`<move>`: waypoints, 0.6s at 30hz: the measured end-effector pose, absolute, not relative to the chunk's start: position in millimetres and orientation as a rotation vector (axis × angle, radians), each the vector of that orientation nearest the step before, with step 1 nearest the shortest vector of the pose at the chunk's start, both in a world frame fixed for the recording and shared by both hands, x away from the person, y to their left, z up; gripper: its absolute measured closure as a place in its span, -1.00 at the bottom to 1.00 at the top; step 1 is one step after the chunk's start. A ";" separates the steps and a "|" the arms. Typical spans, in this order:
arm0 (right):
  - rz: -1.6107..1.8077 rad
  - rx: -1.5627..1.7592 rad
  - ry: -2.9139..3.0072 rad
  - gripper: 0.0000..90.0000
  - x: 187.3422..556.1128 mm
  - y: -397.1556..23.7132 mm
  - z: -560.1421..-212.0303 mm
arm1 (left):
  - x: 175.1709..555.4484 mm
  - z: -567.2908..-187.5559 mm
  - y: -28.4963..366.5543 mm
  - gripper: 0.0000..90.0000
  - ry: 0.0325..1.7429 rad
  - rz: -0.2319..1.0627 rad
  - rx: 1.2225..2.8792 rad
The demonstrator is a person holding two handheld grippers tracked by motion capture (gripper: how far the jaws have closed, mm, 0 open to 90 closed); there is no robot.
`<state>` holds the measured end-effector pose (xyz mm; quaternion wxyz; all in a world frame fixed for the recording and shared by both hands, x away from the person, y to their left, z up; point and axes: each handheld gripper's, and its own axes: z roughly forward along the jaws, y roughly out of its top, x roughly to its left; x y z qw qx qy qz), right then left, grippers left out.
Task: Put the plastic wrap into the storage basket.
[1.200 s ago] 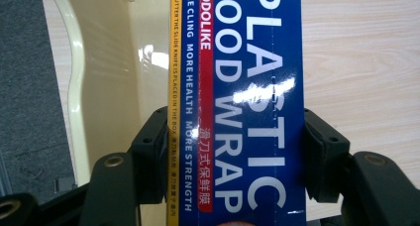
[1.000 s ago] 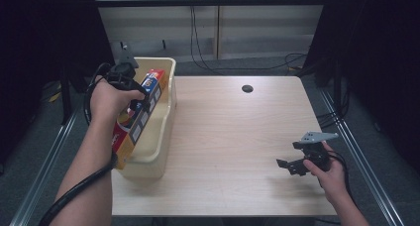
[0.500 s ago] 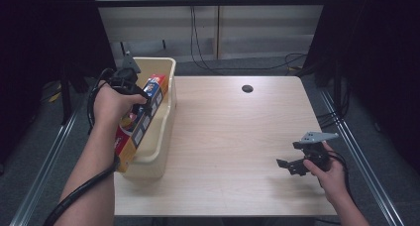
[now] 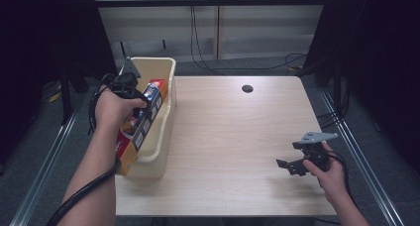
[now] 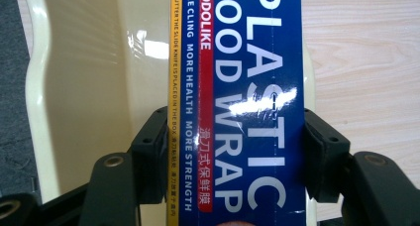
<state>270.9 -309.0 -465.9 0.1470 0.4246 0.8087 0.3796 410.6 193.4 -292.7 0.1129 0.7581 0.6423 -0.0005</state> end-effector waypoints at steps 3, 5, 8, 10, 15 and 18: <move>1.093 1.225 2.326 -0.93 270.9 -309.1 -465.8 | 410.8 -294.6 193.5 -0.10 1.889 -0.006 2.219; 1.093 1.226 2.327 -0.93 270.9 -309.0 -465.8 | 411.1 -296.5 193.6 -0.10 1.893 -0.008 2.215; 1.092 1.222 2.327 -0.93 271.0 -309.1 -465.9 | 411.9 -299.0 194.1 -0.10 1.889 -0.014 2.230; 1.094 1.226 2.330 -0.93 271.0 -309.4 -465.9 | 412.3 -301.6 193.6 -0.10 1.896 -0.024 2.218; 1.092 1.221 2.332 -0.93 271.1 -309.3 -466.3 | 413.6 -306.2 192.1 -0.10 1.905 -0.042 2.212; 1.091 1.221 2.331 -0.93 271.0 -309.3 -466.2 | 414.5 -308.4 192.0 -0.10 1.904 -0.047 2.217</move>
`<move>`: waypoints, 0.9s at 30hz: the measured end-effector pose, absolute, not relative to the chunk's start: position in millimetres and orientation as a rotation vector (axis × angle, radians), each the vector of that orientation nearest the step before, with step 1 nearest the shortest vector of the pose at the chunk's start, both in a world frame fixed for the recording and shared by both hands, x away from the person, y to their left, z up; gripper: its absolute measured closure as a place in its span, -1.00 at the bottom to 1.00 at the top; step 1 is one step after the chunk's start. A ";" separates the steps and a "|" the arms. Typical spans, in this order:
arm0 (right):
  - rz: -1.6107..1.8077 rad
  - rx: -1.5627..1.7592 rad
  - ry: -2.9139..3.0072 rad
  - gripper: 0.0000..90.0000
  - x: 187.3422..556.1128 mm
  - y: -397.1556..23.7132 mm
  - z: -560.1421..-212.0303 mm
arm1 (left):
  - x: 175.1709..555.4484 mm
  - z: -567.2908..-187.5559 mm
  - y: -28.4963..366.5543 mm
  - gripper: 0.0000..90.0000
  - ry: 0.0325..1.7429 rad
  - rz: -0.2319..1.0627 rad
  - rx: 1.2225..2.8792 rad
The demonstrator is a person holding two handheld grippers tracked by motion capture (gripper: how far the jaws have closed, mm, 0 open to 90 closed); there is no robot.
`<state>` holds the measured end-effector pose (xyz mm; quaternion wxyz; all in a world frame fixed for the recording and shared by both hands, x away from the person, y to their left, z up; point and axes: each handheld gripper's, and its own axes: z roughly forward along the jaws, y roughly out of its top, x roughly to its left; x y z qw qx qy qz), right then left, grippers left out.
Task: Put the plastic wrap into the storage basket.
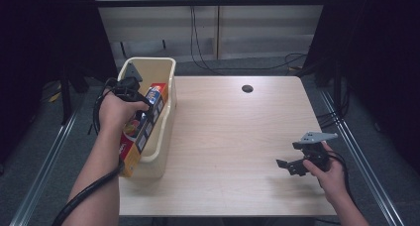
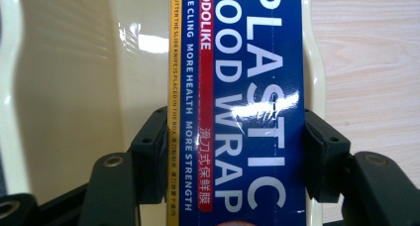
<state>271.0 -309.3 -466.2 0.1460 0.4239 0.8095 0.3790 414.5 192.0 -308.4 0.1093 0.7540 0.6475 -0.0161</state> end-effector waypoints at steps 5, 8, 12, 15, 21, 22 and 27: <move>1.090 1.220 2.332 -0.93 271.0 -309.7 -466.5 | 416.1 -313.2 190.8 -0.11 1.917 -0.057 2.217; 1.090 1.221 2.329 -0.93 270.6 -309.7 -466.9 | 416.9 -314.8 190.9 -0.11 1.914 -0.066 2.217; 1.086 1.225 2.328 -0.93 270.2 -310.2 -467.7 | 417.7 -317.0 190.9 -0.11 1.925 -0.058 2.217; 1.087 1.225 2.324 -0.93 269.7 -310.5 -467.6 | 417.9 -318.7 190.7 -0.11 1.931 -0.066 2.211; 1.084 1.230 2.324 -0.93 268.7 -311.4 -468.0 | 420.0 -326.2 190.3 -0.11 1.935 -0.084 2.221; 1.082 1.231 2.324 -0.93 269.1 -311.6 -468.5 | 420.3 -327.8 189.9 -0.11 1.943 -0.080 2.220; 1.083 1.231 2.327 -0.93 269.9 -311.5 -469.3 | 421.2 -330.6 189.8 -0.11 1.956 -0.096 2.214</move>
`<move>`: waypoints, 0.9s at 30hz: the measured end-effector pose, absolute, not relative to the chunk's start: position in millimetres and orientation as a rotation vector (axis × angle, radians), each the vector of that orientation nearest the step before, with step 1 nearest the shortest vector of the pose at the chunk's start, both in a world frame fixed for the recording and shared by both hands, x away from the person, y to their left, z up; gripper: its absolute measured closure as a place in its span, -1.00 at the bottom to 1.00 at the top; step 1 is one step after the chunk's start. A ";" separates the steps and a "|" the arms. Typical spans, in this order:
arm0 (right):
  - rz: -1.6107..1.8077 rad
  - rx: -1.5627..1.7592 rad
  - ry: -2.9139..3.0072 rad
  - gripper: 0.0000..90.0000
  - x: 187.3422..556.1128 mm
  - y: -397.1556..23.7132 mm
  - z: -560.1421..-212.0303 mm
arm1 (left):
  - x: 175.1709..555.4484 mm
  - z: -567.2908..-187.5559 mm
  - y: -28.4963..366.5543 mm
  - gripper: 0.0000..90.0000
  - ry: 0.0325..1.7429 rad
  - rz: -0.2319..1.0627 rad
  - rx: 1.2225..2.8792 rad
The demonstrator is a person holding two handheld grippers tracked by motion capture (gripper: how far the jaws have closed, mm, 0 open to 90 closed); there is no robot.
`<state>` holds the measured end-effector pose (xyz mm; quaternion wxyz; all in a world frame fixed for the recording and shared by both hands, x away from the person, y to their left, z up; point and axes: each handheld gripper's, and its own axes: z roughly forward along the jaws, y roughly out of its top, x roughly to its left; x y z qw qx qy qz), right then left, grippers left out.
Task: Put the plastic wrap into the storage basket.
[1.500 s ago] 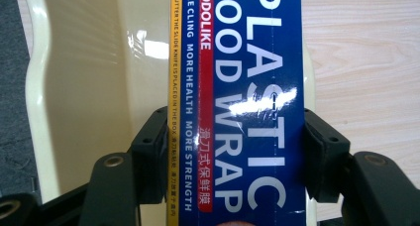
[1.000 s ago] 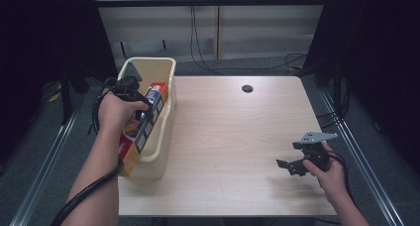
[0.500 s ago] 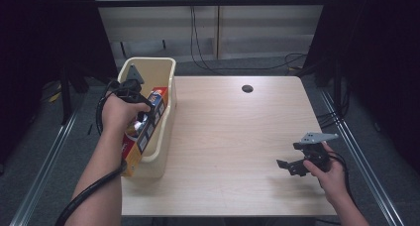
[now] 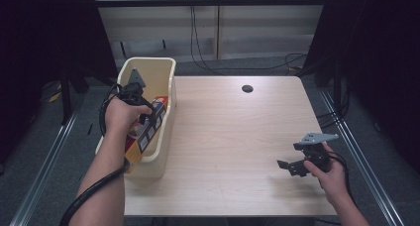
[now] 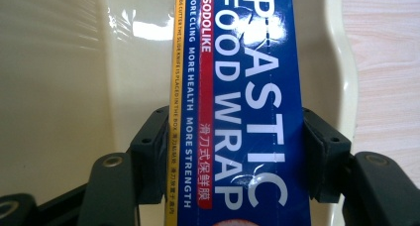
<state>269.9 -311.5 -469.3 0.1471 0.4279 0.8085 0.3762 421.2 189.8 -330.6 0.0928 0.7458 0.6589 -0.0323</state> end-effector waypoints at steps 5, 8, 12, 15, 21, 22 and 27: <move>1.082 1.231 2.327 -0.93 270.3 -311.3 -469.5 | 421.4 -332.6 189.4 -0.11 1.950 -0.105 2.213; 1.079 1.234 2.327 -0.93 269.9 -311.0 -469.4 | 422.0 -334.2 189.6 -0.11 1.950 -0.113 2.217; 1.084 1.230 2.329 -0.93 269.8 -311.1 -469.4 | 422.8 -336.6 189.3 -0.11 1.961 -0.117 2.217; 1.082 1.232 2.328 -0.93 269.9 -311.6 -469.3 | 423.6 -337.3 189.7 -0.12 1.964 -0.119 2.226; 1.084 1.234 2.329 -0.93 270.2 -312.3 -469.0 | 423.9 -337.3 188.8 -0.13 1.978 -0.111 2.223; 1.083 1.232 2.325 -0.93 270.3 -312.3 -468.9 | 424.0 -337.9 188.8 -0.13 1.974 -0.116 2.230; 1.081 1.229 2.324 -0.93 270.0 -312.0 -468.5 | 424.2 -334.3 187.8 -0.15 1.962 -0.115 2.199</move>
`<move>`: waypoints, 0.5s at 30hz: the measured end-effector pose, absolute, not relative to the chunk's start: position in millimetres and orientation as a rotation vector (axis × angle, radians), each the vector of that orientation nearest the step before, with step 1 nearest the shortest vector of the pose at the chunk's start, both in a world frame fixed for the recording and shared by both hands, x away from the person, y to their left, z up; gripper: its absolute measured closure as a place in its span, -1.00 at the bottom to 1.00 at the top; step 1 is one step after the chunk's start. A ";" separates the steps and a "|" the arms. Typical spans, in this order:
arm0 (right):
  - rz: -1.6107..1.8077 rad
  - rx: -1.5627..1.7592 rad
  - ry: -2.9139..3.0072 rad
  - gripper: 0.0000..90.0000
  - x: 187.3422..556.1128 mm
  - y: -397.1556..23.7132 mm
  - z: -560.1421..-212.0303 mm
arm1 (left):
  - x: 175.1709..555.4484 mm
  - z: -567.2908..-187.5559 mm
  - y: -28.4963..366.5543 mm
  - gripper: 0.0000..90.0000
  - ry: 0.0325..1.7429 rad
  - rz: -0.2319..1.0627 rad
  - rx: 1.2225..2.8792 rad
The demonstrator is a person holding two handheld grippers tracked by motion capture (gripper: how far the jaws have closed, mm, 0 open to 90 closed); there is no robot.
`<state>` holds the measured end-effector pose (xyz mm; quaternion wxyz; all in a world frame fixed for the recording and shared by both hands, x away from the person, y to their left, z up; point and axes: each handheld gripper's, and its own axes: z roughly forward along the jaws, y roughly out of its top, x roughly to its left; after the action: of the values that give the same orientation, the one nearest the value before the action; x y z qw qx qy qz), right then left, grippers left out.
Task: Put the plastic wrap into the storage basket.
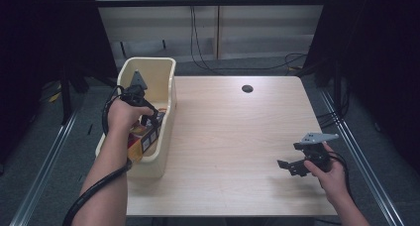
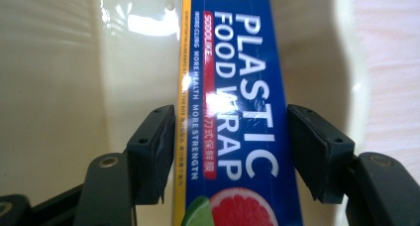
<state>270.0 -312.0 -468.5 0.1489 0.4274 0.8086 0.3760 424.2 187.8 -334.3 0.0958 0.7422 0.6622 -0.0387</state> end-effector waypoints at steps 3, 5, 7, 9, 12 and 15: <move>1.082 1.228 2.324 -0.93 270.2 -312.0 -468.6 | 424.1 -325.9 188.7 -0.15 1.948 -0.091 2.177; 1.080 1.232 2.327 -0.93 270.3 -311.6 -468.2 | 423.6 -317.7 189.1 -0.16 1.937 -0.080 2.163; 1.082 1.229 2.327 -0.93 270.6 -310.2 -467.7 | 422.8 -309.8 187.1 -0.18 1.923 -0.056 2.153; 1.082 1.222 2.329 -0.93 270.6 -309.4 -467.5 | 422.6 -307.0 184.3 -0.21 1.906 -0.057 2.143; 1.077 1.219 2.331 -0.93 270.2 -309.2 -467.5 | 422.5 -304.2 180.4 -0.26 1.884 -0.047 2.149; 1.083 1.222 2.327 -0.93 269.8 -309.5 -467.1 | 422.3 -301.2 177.5 -0.28 1.872 -0.045 2.133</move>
<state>269.8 -309.5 -467.1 0.1490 0.4250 0.8094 0.3768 422.3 177.5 -301.2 0.1509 0.7429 0.6519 -0.0156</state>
